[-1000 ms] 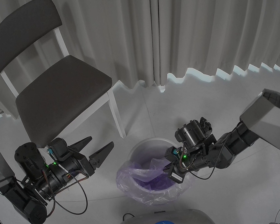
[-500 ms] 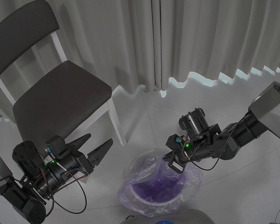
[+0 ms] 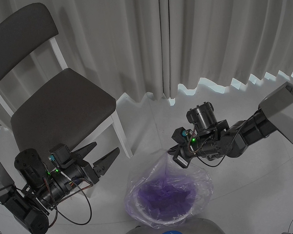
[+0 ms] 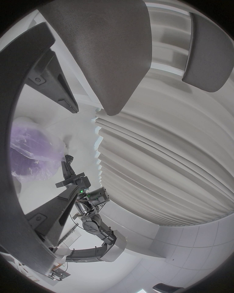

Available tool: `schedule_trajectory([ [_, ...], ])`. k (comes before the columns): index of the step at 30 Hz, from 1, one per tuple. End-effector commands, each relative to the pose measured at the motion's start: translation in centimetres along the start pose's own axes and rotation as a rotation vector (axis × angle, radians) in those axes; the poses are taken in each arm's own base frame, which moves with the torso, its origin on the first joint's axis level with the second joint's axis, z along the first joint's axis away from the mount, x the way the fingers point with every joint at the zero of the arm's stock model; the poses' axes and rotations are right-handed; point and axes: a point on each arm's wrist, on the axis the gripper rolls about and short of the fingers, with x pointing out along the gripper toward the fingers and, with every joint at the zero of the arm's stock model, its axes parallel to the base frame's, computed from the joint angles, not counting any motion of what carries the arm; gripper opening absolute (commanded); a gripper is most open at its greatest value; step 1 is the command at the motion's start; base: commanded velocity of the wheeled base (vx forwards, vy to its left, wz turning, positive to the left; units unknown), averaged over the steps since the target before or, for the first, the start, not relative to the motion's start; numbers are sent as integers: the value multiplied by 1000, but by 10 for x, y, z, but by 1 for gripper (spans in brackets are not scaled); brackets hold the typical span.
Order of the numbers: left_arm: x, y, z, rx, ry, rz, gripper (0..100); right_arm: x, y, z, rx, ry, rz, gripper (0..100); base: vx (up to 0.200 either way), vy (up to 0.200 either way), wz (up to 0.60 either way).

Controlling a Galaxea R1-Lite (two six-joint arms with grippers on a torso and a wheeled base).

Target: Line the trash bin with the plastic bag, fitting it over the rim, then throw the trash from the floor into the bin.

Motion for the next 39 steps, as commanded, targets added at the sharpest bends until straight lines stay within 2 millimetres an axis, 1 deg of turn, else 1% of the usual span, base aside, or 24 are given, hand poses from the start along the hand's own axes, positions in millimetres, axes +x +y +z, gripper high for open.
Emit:
schedule_trajectory([
  [1,1,1,-1,1,-4,-1,100,21,-5,-1,-1,-18,-14,0,0,0,0],
  [4,1,1,-2,0,-2,1,100,26,-9,4,-2,-45,-31,0,0,0,0],
  [5,1,1,-2,1,-3,1,100,28,-14,6,-1,-59,-43,0,0,0,0],
  [9,1,1,-2,0,-2,1,100,27,-20,9,2,-75,-60,0,0,0,0],
  [16,0,1,-2,0,-2,1,100,30,-22,9,3,-99,-73,0,0,0,0],
  [19,0,1,-2,0,-1,2,100,31,-18,8,-2,-93,-81,0,0,0,0],
  [20,0,1,-2,0,-1,2,100,31,-18,8,-2,-93,-81,100,0,0,0],
  [22,0,1,-3,-2,2,1,100,33,-18,8,7,-90,-112,100,0,0,0],
  [25,1,2,-4,-4,8,2,100,31,-19,11,57,-109,-120,100,0,0,0],
  [27,2,2,-6,-6,12,3,100,25,-18,14,116,-120,-118,100,0,0,0],
  [28,3,3,-6,-5,13,3,100,19,-19,18,133,-129,-121,100,0,0,0],
  [29,3,3,-6,-5,13,3,100,18,-20,18,134,-132,-122,100,0,0,0],
  [30,4,3,-7,-8,18,3,100,11,-22,22,164,-139,-119,100,0,0,0],
  [33,4,3,-8,-8,21,2,100,8,-26,22,213,-126,-118,100,0,0,0],
  [34,4,3,-9,-9,24,3,100,2,-31,21,267,-104,-116,100,0,0,0],
  [35,4,3,-9,-9,24,3,100,1,-32,22,271,-103,-115,100,0,0,0],
  [37,7,4,-14,-4,42,7,100,-18,-39,23,374,-91,-110,100,0,0,0],
  [39,12,0,-19,-6,56,-8,100,-35,-43,24,439,-96,-92,100,0,0,0],
])
